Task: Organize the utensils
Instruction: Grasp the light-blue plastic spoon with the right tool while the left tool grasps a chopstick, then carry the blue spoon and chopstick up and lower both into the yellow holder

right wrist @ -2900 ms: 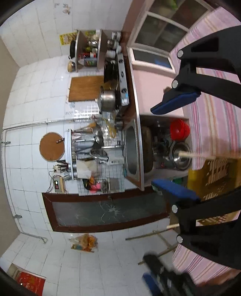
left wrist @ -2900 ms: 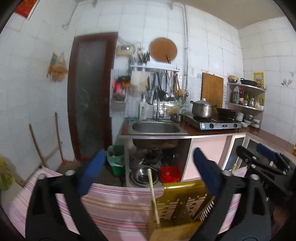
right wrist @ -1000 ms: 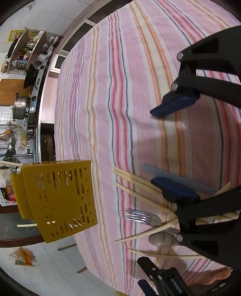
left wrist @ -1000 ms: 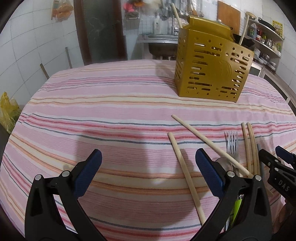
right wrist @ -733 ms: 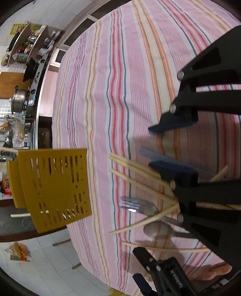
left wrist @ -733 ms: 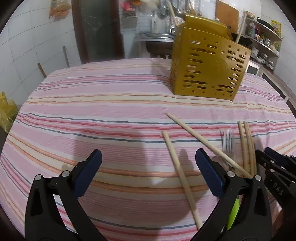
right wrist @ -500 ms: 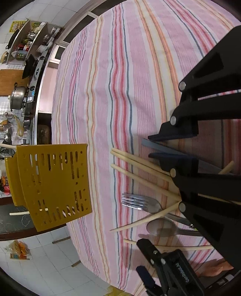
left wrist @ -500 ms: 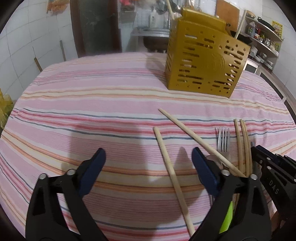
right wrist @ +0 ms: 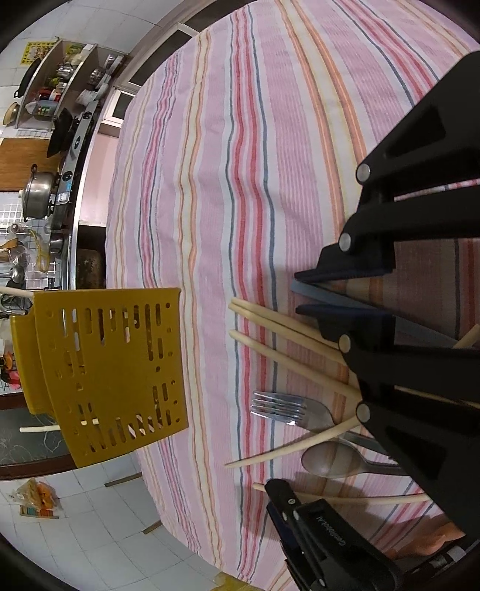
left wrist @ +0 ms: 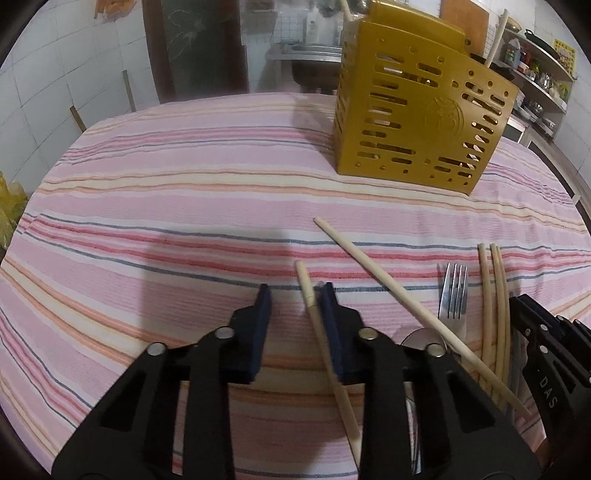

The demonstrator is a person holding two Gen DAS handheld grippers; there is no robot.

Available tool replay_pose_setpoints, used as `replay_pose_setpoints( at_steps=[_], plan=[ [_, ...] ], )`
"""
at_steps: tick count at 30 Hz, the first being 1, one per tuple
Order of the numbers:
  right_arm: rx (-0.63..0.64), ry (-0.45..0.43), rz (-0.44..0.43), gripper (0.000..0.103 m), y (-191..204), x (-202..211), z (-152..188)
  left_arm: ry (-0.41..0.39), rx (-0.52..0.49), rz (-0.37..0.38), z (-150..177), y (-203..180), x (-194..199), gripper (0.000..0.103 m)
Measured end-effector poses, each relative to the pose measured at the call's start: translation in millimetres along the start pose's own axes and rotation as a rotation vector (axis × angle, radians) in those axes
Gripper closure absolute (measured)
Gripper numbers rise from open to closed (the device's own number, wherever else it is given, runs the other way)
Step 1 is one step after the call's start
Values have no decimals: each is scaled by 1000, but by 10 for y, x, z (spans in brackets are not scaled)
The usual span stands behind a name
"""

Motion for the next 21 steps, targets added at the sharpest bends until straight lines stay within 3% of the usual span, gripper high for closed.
replay_pose_setpoints(
  at_steps=[4,11,21],
  plan=[
    [-15,-9,-7,92,-25,37,17,0,4,22,-23,21,-16,93],
    [-31,-36,8,94,-92,99,6,-13,25,66,-21,43,35,95],
    [-76,-108,23,96,-289,245,-74,-110,0,76,-39,-1,279,99]
  ],
)
Point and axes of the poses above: each gripper's, at about its wrist camera, not at the fingertips, and x roughly against the way its jaws point, y to its left, z to its underside, the point moved 2 cm from there along -x, roughly the way its jaws point, and after that the axes turned 2 degrees about -z, right-handed, at the moved point
